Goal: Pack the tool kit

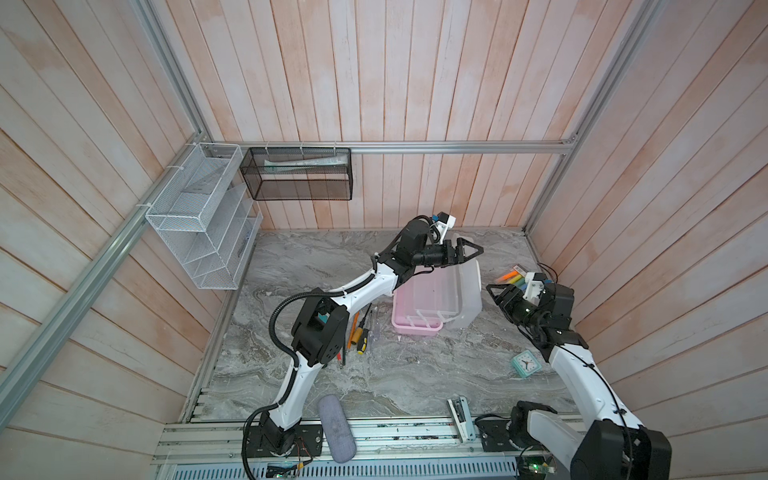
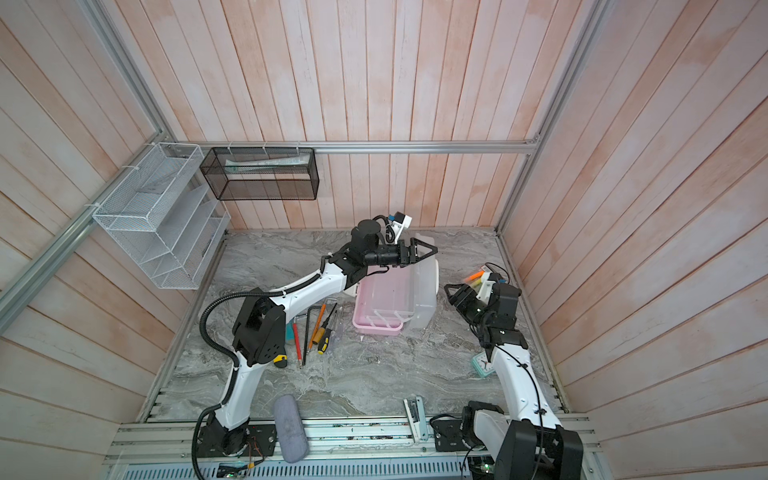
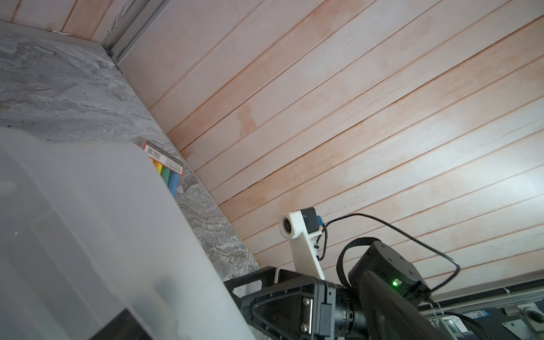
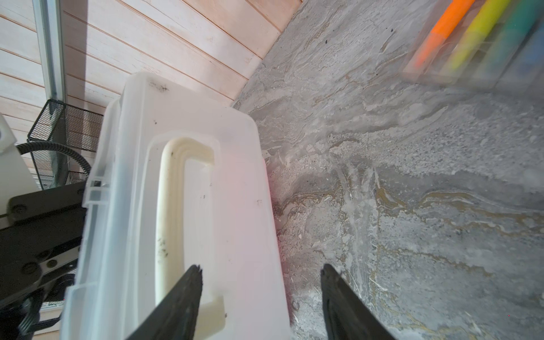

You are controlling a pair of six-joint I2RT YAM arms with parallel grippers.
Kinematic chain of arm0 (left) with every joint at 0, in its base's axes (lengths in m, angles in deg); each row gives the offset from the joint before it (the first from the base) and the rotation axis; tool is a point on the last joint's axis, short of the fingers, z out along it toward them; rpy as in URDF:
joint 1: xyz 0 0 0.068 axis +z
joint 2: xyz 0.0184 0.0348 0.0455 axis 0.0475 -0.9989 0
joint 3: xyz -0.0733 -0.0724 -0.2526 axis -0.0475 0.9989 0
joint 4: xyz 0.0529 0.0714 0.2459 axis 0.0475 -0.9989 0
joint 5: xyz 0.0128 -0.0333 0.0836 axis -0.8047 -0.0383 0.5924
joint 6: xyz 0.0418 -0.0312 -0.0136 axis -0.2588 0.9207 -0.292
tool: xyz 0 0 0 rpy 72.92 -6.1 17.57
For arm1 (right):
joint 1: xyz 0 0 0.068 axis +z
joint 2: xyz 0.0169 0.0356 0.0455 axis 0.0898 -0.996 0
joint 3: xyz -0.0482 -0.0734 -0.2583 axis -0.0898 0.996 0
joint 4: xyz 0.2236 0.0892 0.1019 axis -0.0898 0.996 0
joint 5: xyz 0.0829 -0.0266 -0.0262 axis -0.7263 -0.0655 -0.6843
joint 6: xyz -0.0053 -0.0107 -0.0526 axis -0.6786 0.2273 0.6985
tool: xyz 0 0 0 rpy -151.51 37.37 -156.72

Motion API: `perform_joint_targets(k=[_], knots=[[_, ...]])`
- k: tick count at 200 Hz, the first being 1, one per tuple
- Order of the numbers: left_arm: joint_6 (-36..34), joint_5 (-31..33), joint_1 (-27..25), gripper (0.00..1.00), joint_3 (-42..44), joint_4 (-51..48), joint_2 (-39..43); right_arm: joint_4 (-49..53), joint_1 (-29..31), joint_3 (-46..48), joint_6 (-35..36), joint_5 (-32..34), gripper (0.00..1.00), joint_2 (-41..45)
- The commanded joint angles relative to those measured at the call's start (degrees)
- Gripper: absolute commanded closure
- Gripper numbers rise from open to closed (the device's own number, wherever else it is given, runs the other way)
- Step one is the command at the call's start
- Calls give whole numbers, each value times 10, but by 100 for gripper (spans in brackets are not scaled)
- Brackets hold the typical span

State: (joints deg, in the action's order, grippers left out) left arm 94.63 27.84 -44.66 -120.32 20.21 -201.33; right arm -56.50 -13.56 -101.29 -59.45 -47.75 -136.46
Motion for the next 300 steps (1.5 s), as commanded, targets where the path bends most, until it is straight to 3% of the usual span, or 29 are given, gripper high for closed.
perform_joint_targets(k=[1, 55, 120, 143, 200, 233, 266, 283, 300], knots=[[-6, -14, 1, 0, 17, 6, 0, 11, -2, -11, 13, 12, 35, 12], [-20, 8, 23, 0, 133, 35, 67, 35, -4, -26, 31, 39, 34, -3], [-26, 20, 47, 0, 209, 62, 118, 138, -4, -89, 99, 195, 33, 51], [-20, 15, 49, 0, 215, 73, 124, 152, -3, -111, 124, 205, 32, 63], [-74, 47, 55, 0, 220, 23, 180, 154, 79, -149, 148, 244, 32, 48], [-144, 138, 78, 0, 296, -61, 262, 143, 199, -167, 157, 294, 34, 13], [-234, 349, 86, 0, 412, -183, 382, 140, 335, -193, 168, 361, 36, -41], [-244, 436, 98, 1, 469, -239, 439, 132, 382, -206, 167, 376, 37, -65], [-228, 465, 127, 3, 528, -275, 489, 111, 409, -207, 161, 369, 37, -84]])
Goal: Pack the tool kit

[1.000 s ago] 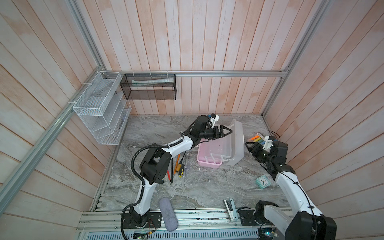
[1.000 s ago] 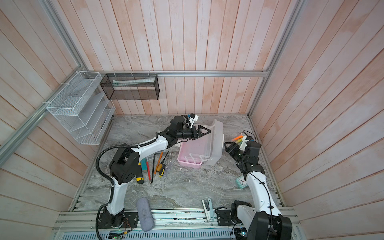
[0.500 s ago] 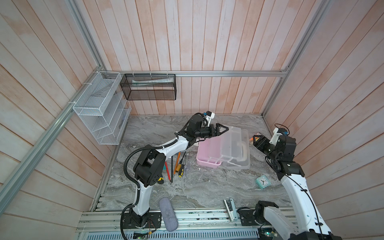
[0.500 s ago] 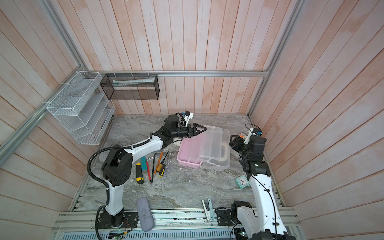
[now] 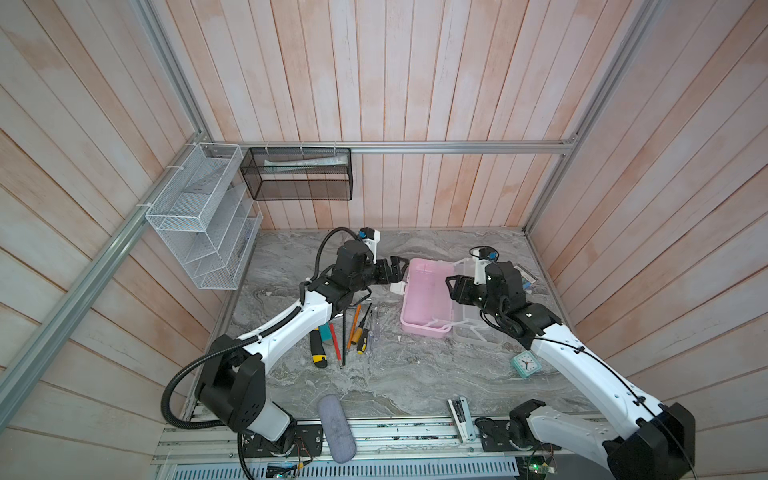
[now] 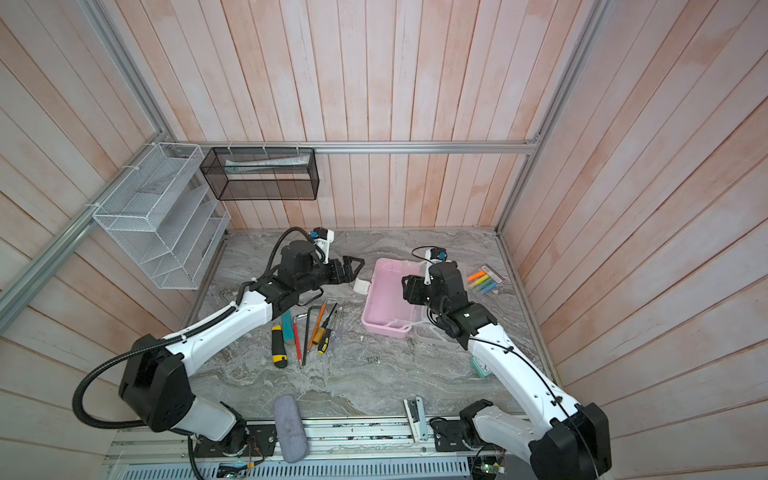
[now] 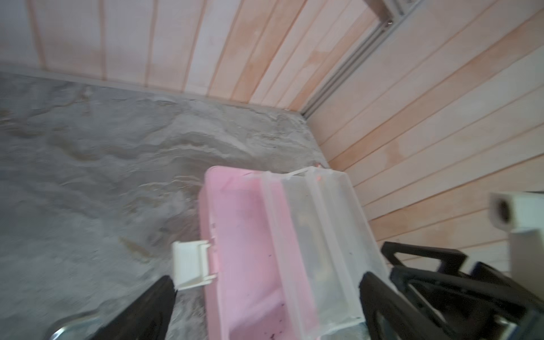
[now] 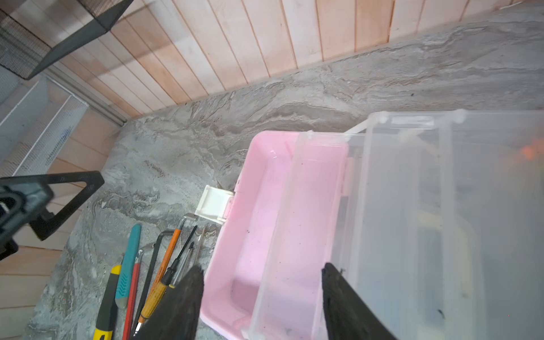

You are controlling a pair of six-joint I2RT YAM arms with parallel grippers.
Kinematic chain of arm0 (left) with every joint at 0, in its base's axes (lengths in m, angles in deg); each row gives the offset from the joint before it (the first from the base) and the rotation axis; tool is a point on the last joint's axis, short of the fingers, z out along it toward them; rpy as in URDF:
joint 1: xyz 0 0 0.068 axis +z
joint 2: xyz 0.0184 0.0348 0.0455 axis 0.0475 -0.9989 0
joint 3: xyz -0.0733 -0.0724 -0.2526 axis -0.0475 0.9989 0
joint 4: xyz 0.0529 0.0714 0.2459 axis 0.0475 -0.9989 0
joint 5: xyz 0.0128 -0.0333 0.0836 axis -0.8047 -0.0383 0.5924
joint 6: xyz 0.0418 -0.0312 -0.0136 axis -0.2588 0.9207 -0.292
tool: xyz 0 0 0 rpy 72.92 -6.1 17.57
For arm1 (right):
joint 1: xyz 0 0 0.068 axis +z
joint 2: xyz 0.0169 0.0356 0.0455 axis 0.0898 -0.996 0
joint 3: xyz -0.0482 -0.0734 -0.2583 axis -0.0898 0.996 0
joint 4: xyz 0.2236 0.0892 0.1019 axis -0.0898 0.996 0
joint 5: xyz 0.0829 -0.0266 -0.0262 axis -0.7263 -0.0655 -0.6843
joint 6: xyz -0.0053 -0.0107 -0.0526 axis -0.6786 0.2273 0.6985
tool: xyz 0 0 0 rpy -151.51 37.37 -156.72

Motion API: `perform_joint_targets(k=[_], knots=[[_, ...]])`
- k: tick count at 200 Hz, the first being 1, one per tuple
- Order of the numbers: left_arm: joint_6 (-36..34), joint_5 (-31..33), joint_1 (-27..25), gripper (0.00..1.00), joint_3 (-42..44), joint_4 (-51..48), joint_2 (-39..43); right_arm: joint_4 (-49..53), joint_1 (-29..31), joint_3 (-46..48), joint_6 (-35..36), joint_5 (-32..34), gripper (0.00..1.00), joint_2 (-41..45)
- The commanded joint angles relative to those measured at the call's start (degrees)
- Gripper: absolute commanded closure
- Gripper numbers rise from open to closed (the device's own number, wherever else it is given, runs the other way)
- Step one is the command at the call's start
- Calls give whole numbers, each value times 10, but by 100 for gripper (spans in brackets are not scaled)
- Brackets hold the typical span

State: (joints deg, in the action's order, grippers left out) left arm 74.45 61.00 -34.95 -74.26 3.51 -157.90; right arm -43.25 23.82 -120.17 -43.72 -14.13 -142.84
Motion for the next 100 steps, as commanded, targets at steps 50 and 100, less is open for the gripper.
perform_joint_targets(k=[50, 100], knots=[[19, 139, 69, 21, 201, -108, 126, -72, 70, -14, -15, -9, 38, -93], [23, 154, 69, 66, 213, -126, 72, -81, 81, -13, -25, -14, 39, -116]])
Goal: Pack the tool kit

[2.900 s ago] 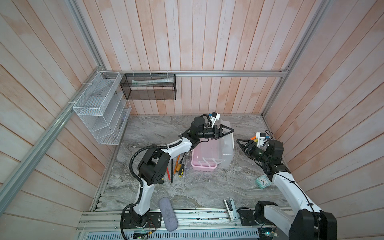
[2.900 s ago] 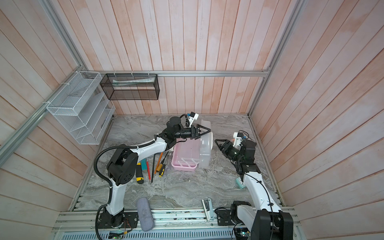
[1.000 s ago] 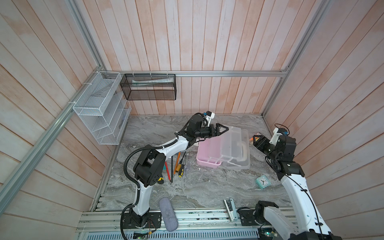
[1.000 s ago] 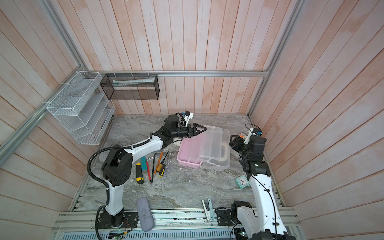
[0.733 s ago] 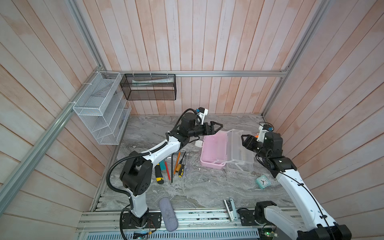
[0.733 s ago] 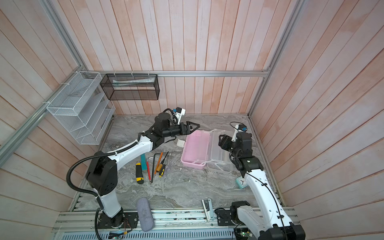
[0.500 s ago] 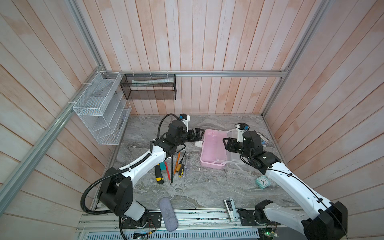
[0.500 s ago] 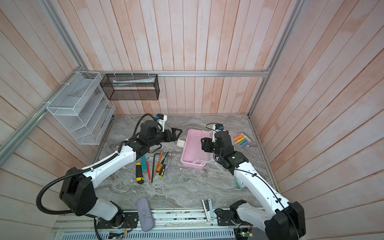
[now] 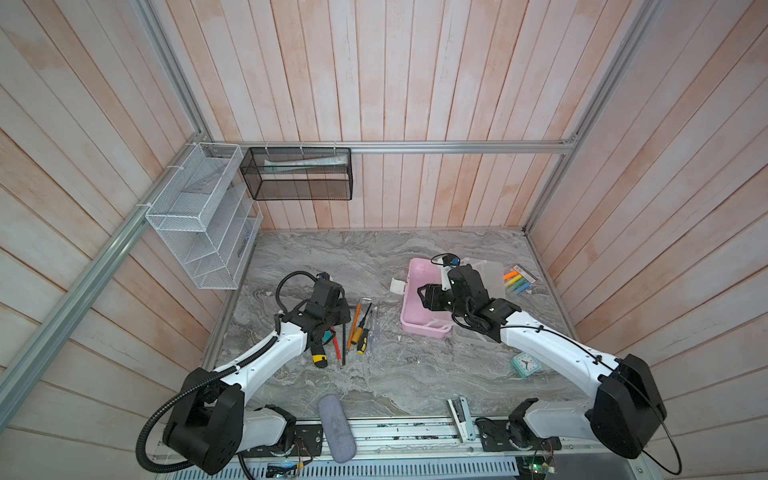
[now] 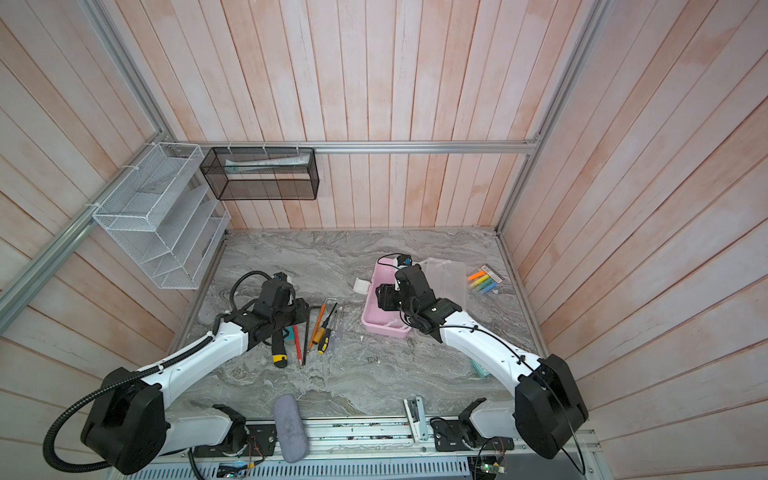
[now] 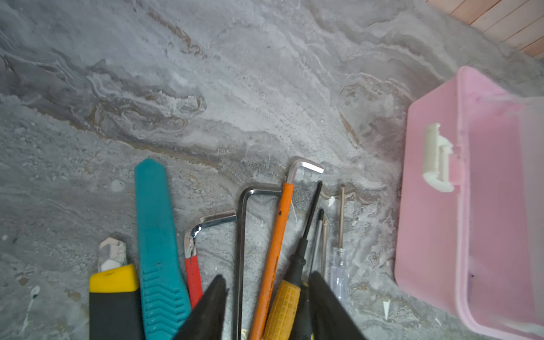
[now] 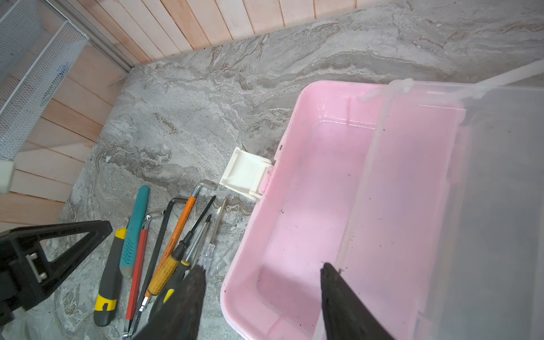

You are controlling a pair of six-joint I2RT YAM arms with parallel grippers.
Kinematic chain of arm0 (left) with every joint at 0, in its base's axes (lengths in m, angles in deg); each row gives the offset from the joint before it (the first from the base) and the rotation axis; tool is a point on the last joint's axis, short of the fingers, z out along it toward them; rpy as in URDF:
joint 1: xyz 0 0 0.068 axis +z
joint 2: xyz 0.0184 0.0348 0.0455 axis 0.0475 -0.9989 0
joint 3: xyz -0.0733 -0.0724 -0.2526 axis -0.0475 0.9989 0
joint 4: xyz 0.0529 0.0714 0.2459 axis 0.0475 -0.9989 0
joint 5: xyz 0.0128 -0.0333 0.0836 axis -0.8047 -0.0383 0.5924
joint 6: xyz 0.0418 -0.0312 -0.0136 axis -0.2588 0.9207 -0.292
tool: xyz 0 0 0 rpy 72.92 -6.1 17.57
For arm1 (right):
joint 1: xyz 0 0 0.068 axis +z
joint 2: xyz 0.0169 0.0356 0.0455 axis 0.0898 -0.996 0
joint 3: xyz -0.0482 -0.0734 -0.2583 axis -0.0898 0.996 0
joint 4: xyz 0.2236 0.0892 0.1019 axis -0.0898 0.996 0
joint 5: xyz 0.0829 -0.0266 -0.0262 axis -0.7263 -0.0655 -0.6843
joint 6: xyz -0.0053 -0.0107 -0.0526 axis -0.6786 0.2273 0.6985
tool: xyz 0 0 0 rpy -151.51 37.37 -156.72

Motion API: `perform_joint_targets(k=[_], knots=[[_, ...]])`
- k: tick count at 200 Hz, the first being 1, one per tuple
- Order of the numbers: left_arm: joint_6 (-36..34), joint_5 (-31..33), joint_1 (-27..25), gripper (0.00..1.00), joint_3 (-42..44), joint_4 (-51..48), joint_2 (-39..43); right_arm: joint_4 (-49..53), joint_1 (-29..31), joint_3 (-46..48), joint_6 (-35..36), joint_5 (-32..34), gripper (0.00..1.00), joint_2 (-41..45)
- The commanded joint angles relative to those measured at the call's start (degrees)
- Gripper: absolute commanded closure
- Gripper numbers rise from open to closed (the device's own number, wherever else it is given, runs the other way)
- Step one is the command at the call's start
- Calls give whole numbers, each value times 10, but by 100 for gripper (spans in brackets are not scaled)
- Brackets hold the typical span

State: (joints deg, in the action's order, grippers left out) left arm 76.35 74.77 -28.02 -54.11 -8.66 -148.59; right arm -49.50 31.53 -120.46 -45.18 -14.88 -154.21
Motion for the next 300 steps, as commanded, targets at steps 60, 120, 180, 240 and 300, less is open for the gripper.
perform_joint_targets(k=[60, 120, 180, 240, 300], knots=[[-3, -6, -2, 69, 9, 6, -86, -26, 5, -1, -18, -6, 39, -10], [-7, 3, -14, 71, 7, 15, -125, -32, 4, 2, -17, -7, 39, -20], [-5, 14, -24, 77, -3, 17, -157, -35, 1, 7, -15, -4, 39, -23], [-5, 55, -41, 81, -15, 1, -184, -47, -9, 15, -16, -16, 39, -24], [-3, 98, -60, 83, -33, -24, -213, -52, -18, 23, -19, -25, 39, -26]])
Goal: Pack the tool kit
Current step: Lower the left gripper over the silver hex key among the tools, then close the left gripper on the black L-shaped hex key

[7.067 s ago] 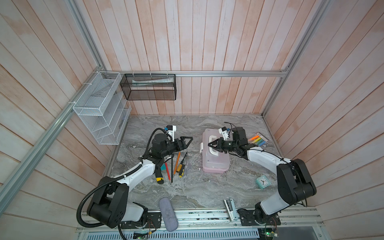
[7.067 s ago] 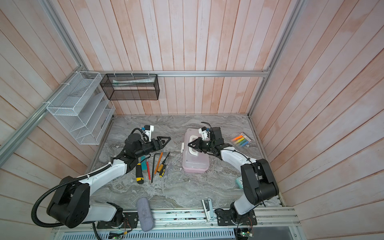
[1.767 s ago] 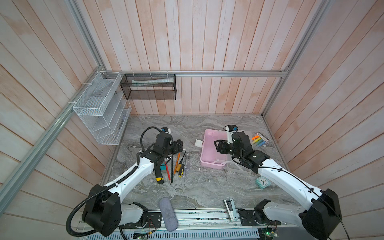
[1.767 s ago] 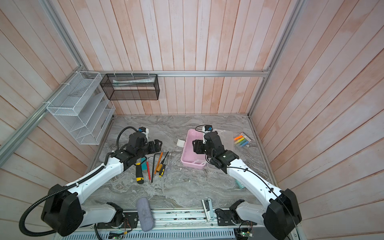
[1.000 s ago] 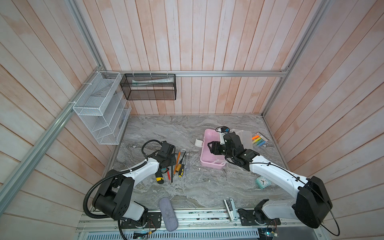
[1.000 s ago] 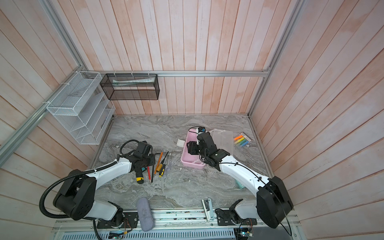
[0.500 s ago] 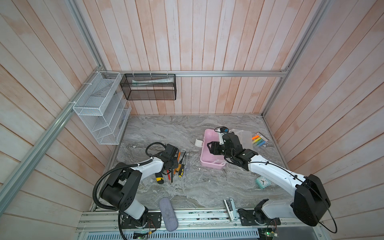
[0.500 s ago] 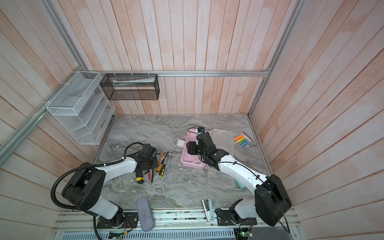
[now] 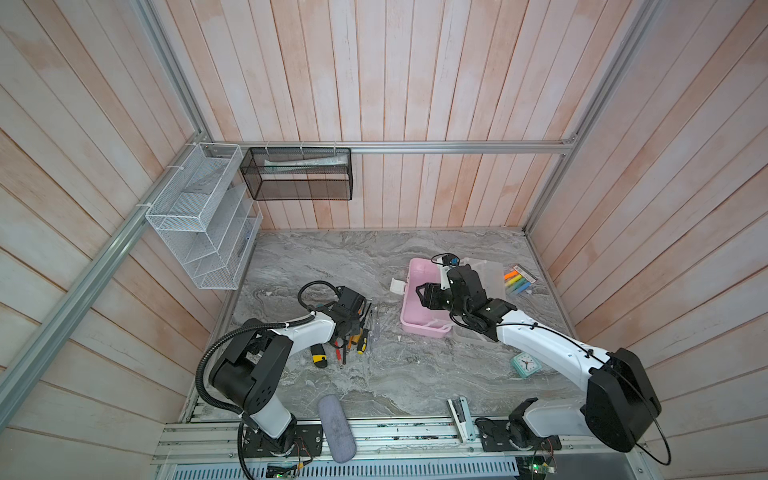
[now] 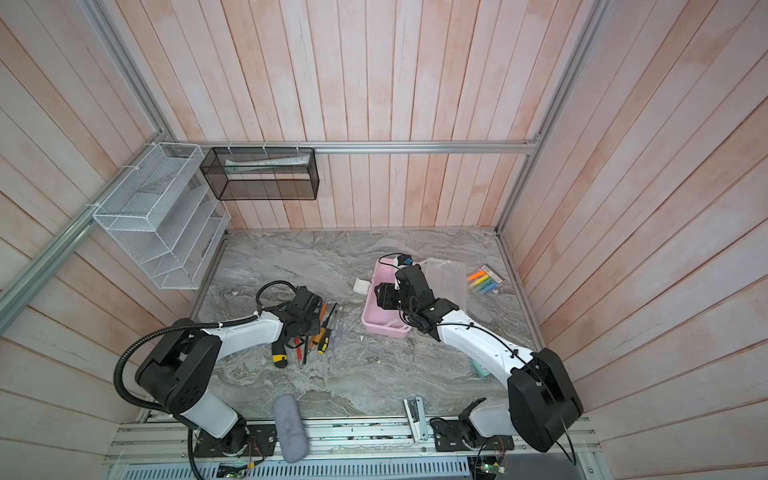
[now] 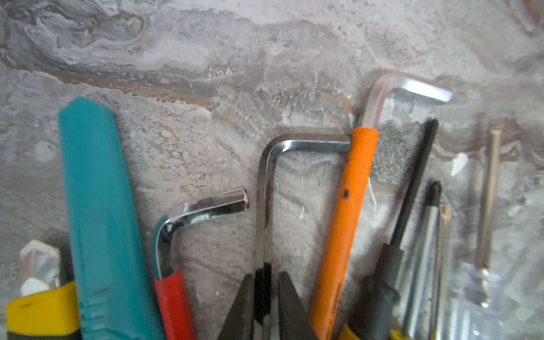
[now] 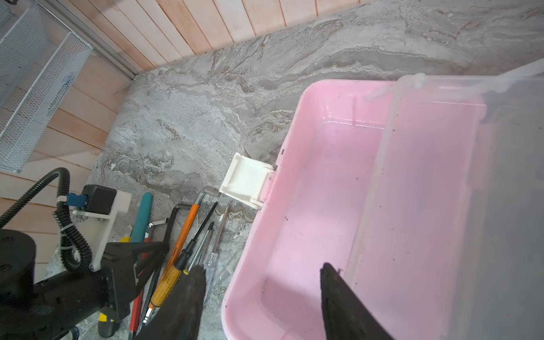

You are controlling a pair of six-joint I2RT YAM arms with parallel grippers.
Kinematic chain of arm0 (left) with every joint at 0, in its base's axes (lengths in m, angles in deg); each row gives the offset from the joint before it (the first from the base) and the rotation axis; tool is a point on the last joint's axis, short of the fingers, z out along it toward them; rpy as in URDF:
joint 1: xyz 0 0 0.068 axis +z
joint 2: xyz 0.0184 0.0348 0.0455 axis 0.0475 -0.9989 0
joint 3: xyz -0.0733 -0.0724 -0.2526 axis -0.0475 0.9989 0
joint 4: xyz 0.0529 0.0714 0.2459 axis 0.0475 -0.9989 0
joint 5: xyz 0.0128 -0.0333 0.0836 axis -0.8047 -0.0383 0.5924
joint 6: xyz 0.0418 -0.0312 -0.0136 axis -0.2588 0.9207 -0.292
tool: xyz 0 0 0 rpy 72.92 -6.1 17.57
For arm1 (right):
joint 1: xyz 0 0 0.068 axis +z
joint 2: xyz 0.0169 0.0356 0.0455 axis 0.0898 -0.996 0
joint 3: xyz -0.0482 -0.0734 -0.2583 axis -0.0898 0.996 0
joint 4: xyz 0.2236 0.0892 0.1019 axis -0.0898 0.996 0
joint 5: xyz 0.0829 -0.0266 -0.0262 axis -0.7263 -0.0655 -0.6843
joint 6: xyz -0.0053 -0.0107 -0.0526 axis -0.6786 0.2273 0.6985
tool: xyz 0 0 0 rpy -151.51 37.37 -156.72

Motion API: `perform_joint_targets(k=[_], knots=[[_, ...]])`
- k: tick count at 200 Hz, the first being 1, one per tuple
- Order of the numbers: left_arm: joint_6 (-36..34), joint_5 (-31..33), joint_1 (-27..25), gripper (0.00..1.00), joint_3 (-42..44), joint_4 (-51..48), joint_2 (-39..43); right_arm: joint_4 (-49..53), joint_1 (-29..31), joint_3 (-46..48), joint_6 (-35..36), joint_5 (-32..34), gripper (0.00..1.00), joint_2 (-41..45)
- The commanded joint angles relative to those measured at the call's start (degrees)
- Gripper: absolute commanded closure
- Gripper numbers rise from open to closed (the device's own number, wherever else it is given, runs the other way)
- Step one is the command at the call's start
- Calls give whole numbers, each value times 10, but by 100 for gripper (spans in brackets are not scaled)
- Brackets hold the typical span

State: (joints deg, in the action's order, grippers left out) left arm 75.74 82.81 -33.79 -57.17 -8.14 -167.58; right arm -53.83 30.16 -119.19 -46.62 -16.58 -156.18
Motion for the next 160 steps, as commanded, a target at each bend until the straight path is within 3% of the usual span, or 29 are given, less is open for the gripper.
perform_joint_targets(k=[1, 35, 68, 160], knots=[[3, 18, -2, 83, -2, -29, -23, -9, -5, 10, -5, -8, 39, -6], [5, 12, -1, 88, -2, -24, -28, -19, -14, 18, -7, -20, 39, -5], [0, 10, -1, 100, -6, -23, -25, -28, -21, 22, -12, -33, 39, -7], [-51, 42, -3, 100, -88, -86, 53, -55, -39, 30, -37, -62, 39, 8]])
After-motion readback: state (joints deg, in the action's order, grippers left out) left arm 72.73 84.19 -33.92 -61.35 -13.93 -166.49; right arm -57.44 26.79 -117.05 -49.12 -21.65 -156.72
